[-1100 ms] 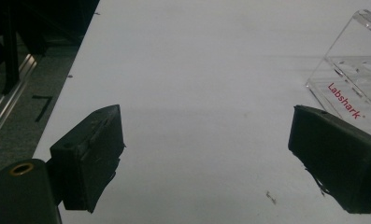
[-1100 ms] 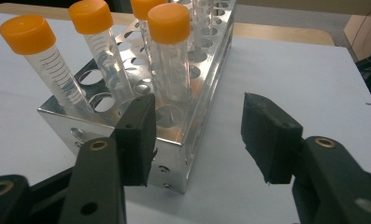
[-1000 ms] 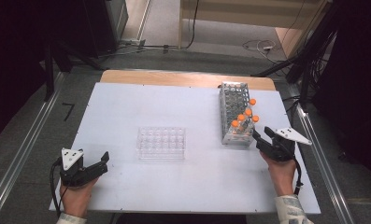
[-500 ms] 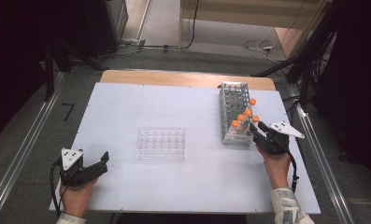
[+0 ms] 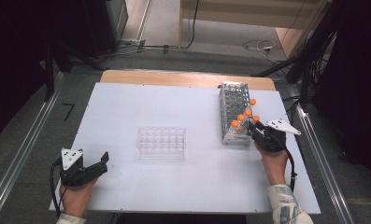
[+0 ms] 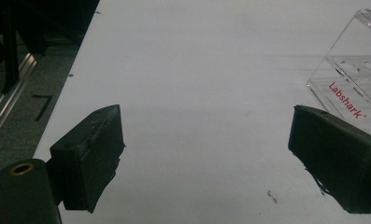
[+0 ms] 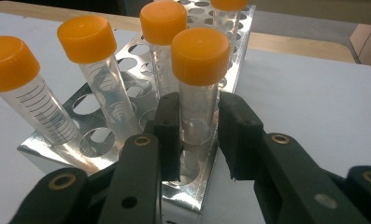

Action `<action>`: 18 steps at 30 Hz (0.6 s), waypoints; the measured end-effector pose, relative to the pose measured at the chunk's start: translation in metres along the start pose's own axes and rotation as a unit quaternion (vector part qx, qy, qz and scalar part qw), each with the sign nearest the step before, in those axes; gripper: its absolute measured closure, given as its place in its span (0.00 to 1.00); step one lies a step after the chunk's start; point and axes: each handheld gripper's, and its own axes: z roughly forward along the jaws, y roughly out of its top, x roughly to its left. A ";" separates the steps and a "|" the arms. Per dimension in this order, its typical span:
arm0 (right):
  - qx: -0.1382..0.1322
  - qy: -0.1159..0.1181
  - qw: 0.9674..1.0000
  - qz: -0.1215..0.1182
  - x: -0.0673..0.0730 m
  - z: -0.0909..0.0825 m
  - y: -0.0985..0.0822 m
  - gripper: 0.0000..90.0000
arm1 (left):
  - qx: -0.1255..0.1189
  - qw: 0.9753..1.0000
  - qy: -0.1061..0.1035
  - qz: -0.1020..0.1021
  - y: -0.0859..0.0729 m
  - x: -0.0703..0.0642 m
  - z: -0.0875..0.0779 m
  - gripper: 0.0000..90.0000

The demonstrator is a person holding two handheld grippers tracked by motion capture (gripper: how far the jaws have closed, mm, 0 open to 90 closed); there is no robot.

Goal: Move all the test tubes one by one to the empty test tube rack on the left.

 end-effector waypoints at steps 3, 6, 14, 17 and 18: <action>-0.002 0.001 1.000 -0.004 0.001 0.001 0.000 0.78 | 0.000 1.000 -0.001 0.000 0.000 0.000 0.000 0.12; -0.003 0.000 1.000 -0.004 0.001 0.000 0.000 0.79 | 0.000 1.000 -0.001 0.001 0.000 0.000 0.000 0.12; -0.036 0.003 0.999 0.002 0.002 -0.014 0.011 0.79 | 0.000 1.000 -0.001 0.001 0.000 0.000 0.000 0.12; -0.050 0.004 0.999 0.004 0.002 -0.022 0.018 0.79 | 0.000 1.000 -0.001 0.001 0.000 0.000 -0.001 0.12; -0.055 0.003 0.998 0.001 0.002 -0.025 0.019 0.80 | -0.001 1.000 -0.001 0.002 0.000 0.000 -0.001 0.12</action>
